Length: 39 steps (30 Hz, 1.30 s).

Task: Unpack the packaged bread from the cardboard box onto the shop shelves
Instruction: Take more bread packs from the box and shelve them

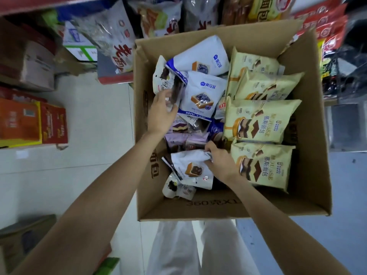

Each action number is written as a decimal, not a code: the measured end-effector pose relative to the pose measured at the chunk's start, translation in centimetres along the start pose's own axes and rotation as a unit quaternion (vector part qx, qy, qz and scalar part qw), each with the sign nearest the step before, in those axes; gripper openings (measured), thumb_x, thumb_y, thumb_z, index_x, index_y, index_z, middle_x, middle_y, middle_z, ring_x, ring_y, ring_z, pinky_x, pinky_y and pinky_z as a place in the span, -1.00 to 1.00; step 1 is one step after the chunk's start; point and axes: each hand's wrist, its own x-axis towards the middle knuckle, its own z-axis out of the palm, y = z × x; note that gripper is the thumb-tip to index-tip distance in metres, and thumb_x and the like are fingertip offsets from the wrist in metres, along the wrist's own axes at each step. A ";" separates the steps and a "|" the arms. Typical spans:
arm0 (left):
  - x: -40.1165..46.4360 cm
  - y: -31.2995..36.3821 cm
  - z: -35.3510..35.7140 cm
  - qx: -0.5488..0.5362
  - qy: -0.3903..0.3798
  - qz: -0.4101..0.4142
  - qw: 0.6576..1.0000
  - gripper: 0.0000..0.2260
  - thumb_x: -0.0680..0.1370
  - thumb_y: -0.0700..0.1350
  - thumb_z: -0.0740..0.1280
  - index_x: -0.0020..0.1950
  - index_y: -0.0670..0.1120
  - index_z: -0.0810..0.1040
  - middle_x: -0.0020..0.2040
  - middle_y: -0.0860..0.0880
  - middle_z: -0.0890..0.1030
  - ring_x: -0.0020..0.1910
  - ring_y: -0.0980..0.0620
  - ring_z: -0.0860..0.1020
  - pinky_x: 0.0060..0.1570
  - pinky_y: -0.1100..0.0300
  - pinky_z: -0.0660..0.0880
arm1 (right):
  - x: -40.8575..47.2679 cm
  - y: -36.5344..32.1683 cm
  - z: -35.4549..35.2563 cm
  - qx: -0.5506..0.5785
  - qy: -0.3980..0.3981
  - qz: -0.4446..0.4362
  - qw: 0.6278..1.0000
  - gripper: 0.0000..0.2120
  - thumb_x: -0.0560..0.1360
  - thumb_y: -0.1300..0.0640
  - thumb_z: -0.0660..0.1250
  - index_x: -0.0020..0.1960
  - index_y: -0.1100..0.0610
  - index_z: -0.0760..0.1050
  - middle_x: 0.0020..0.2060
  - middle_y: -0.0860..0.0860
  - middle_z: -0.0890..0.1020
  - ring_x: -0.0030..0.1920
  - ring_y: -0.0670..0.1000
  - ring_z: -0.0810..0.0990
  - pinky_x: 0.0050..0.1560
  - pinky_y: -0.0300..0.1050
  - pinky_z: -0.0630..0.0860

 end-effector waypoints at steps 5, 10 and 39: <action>3.0 1.7 0.0 -0.028 -0.067 -0.010 0.997 -0.57 0.55 -0.14 0.31 0.40 -0.15 0.33 0.33 -0.09 0.44 0.21 0.00 0.48 0.16 0.15 0.43 | -0.9 -0.4 -1.8 0.108 0.105 0.039 0.988 -0.69 0.50 0.05 0.34 0.18 0.07 0.34 -0.17 0.04 0.61 -0.17 0.12 0.60 -0.29 -0.09 0.42; 7.7 2.9 3.8 -0.049 -0.138 -0.093 0.985 -0.51 0.52 -0.17 0.36 0.41 -0.18 0.31 0.34 -0.13 0.45 0.31 -0.07 0.42 0.18 0.23 0.33 | 0.1 1.7 -3.2 0.202 0.164 0.119 0.958 -0.68 0.48 0.02 0.37 0.13 0.19 0.46 -0.17 0.12 0.61 -0.15 0.14 0.57 -0.25 -0.08 0.44; -9.3 9.2 -16.8 -0.364 0.240 -0.144 0.888 -0.91 0.54 -0.04 0.35 0.02 0.01 0.55 -0.04 0.04 0.66 -0.09 0.07 0.66 -0.09 0.08 0.59 | -6.6 -6.7 -16.3 0.013 0.350 -0.165 0.922 -0.72 0.59 0.12 0.13 0.23 0.09 0.50 -0.24 0.11 0.63 -0.30 0.16 0.57 -0.42 -0.10 0.44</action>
